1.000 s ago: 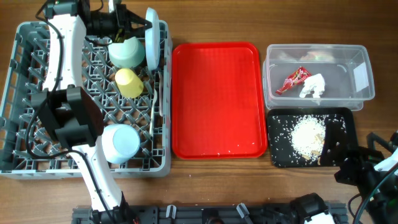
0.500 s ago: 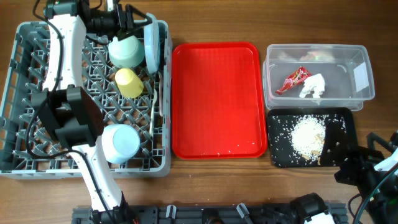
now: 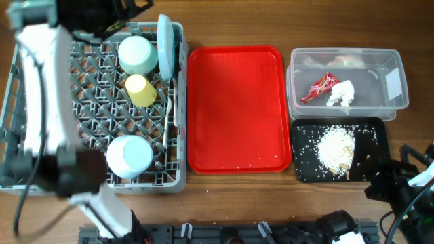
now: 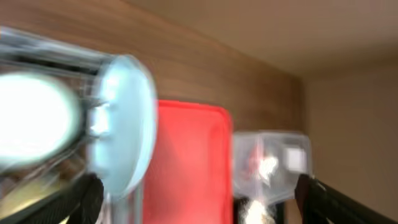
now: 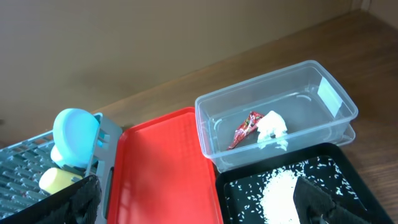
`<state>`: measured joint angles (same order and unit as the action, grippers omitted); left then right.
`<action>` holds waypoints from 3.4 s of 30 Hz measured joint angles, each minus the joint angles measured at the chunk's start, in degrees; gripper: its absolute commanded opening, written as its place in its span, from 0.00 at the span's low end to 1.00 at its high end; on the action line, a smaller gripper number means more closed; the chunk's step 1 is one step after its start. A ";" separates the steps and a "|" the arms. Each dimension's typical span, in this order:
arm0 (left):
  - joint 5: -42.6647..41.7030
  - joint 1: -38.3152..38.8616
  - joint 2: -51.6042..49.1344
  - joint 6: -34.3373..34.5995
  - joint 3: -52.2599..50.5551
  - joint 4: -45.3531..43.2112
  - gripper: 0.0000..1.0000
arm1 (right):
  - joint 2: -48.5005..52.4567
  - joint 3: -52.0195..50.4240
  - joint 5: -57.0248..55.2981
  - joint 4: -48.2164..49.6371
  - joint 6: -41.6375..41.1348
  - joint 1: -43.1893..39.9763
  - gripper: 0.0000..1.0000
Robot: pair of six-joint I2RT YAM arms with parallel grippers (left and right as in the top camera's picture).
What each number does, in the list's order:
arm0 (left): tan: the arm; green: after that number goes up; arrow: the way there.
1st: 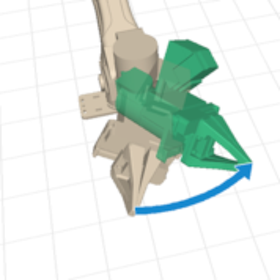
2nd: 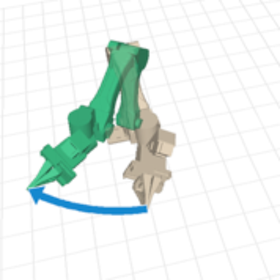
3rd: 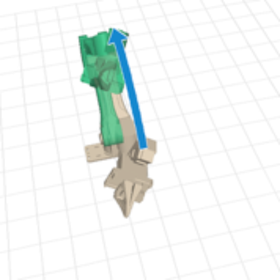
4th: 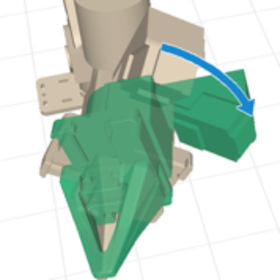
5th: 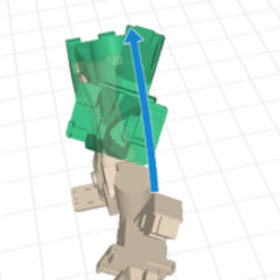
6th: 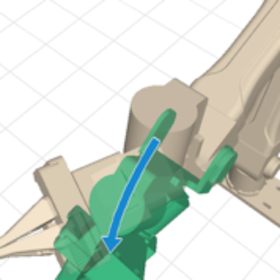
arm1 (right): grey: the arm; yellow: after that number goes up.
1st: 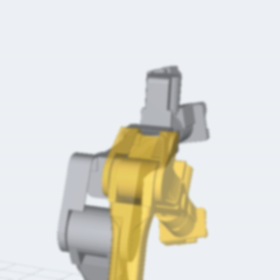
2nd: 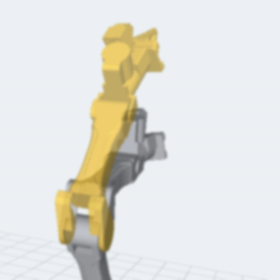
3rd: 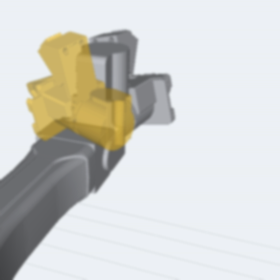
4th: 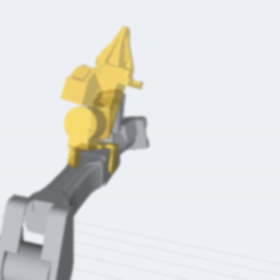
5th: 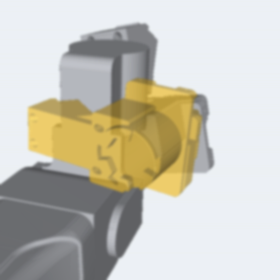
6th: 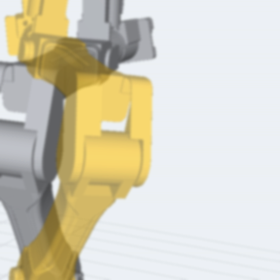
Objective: Sort waste into correct bins and load items into the dishwasher rack
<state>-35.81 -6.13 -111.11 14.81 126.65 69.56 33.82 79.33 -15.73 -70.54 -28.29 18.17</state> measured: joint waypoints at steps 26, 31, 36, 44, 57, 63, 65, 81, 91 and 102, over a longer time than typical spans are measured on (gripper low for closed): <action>20.48 0.94 19.56 5.31 0.70 6.34 1.00 | -2.95 -3.72 -0.02 3.67 1.60 0.00 1.00; 20.85 0.94 19.56 5.31 0.70 6.36 1.00 | -15.80 -19.54 0.48 36.00 16.63 -0.13 1.00; 21.00 0.94 19.56 5.31 0.70 6.38 1.00 | -27.19 -42.66 4.72 65.22 25.53 -3.67 1.00; 21.00 0.94 19.56 5.31 0.70 6.34 1.00 | -32.37 -75.28 12.57 89.35 26.12 -8.33 1.00; 21.00 0.94 19.56 5.31 0.70 6.34 1.00 | -32.94 -78.97 19.82 70.51 29.20 -18.51 1.00; 20.98 0.94 19.56 5.31 0.70 6.34 1.00 | -32.94 -78.97 20.48 70.55 30.16 -18.56 1.00; 21.00 0.94 19.56 5.31 0.70 6.34 1.00 | -32.94 -78.97 20.65 70.55 30.16 -18.56 0.99; 20.98 0.94 19.56 5.31 0.70 6.34 1.00 | -32.94 -78.97 20.65 70.53 30.16 -18.56 1.00; 20.98 0.94 35.26 5.29 -2.95 6.27 1.00 | -32.94 -78.97 20.68 70.53 30.16 -18.56 1.00; 20.98 0.94 82.29 5.29 -46.58 7.43 1.00 | -33.05 -78.97 20.70 70.53 30.38 -18.56 1.00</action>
<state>-14.83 -5.19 -28.82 20.10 80.07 76.99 0.78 0.36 4.97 -0.01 2.09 -0.38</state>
